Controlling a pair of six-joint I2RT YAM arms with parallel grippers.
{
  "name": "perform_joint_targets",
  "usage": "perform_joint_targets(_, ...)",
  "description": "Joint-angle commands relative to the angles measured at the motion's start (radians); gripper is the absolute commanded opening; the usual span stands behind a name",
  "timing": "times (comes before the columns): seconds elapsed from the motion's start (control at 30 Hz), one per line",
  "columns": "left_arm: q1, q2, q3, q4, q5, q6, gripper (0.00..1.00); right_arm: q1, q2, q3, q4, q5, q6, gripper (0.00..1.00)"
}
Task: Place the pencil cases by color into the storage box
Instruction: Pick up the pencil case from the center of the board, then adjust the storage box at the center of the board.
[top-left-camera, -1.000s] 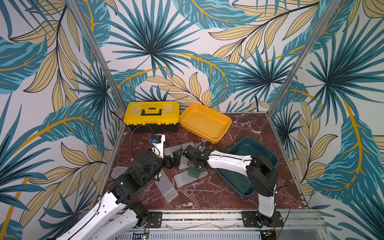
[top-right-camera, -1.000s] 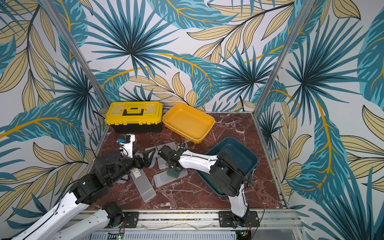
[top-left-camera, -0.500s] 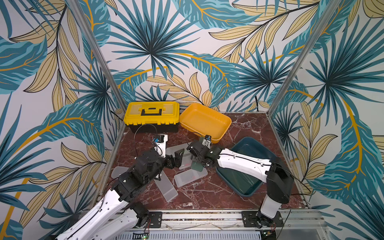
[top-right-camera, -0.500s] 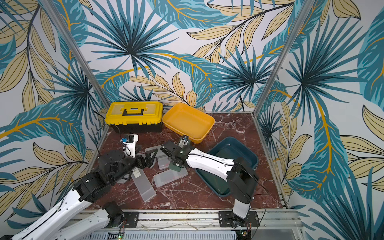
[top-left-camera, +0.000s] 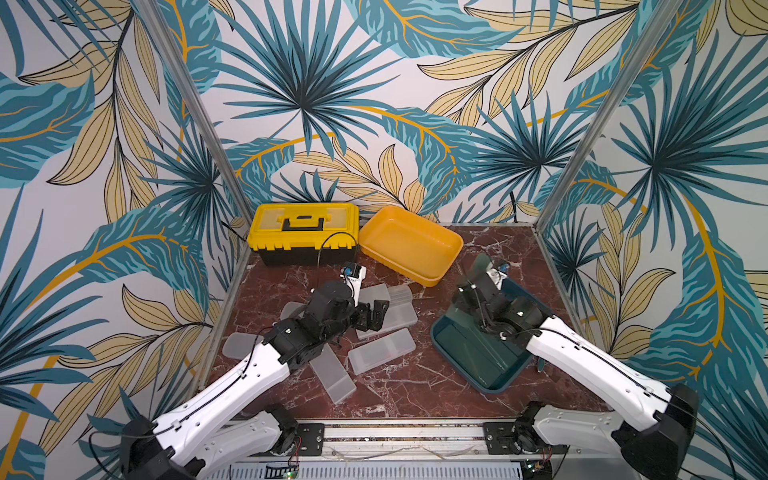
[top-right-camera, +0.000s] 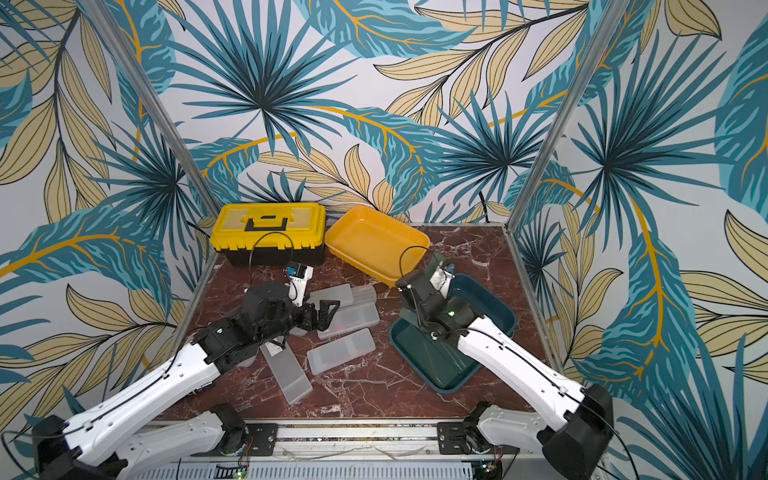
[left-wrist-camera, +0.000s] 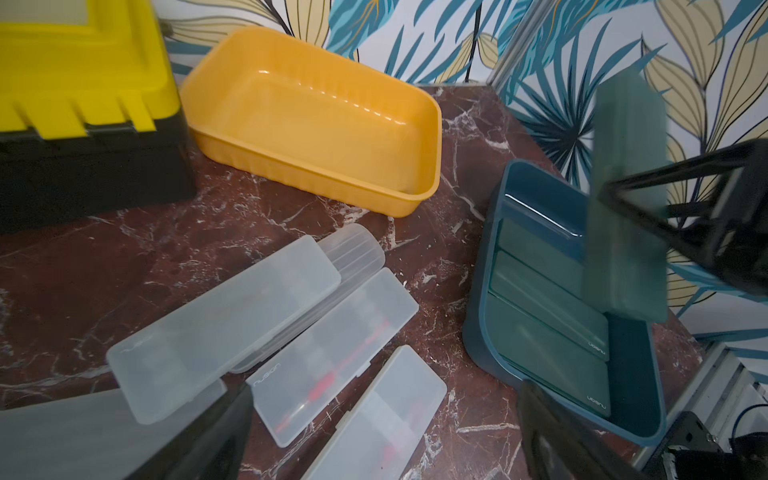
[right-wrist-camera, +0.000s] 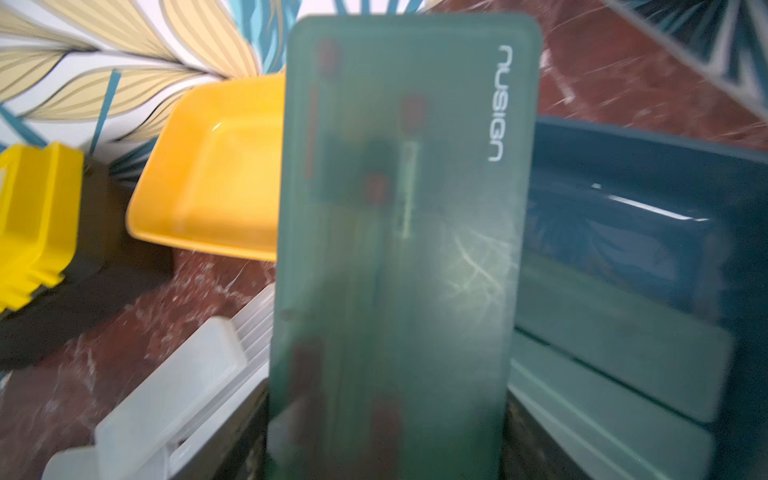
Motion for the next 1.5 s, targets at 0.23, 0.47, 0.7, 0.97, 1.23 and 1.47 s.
perform_joint_targets(0.23,-0.137,0.43,0.23,0.048,0.028,0.069,0.98,-0.22,-0.166,-0.079,-0.061,0.0,-0.165,0.67)
perform_joint_targets(0.47,-0.16,0.608,0.353,0.051,0.053,0.09,0.98,-0.365,-0.164,-0.095,-0.013,-0.077,-0.251,0.67)
perform_joint_targets(0.7,-0.183,0.687,0.39,0.049,0.079,0.101,0.97,-0.483,-0.152,-0.102,0.048,-0.168,-0.286,0.67)
perform_joint_targets(0.97,-0.195,0.735,0.376,0.049,0.069,0.1,0.97,-0.501,-0.105,-0.12,0.11,-0.222,-0.302,0.68)
perform_joint_targets(1.23,-0.193,0.8,0.464,-0.024,-0.041,0.163,0.97,-0.501,-0.096,-0.13,0.125,-0.241,-0.319,0.68)
perform_joint_targets(1.47,-0.163,0.863,0.549,-0.09,-0.124,0.238,0.97,-0.502,-0.114,-0.135,0.117,-0.239,-0.333,0.68)
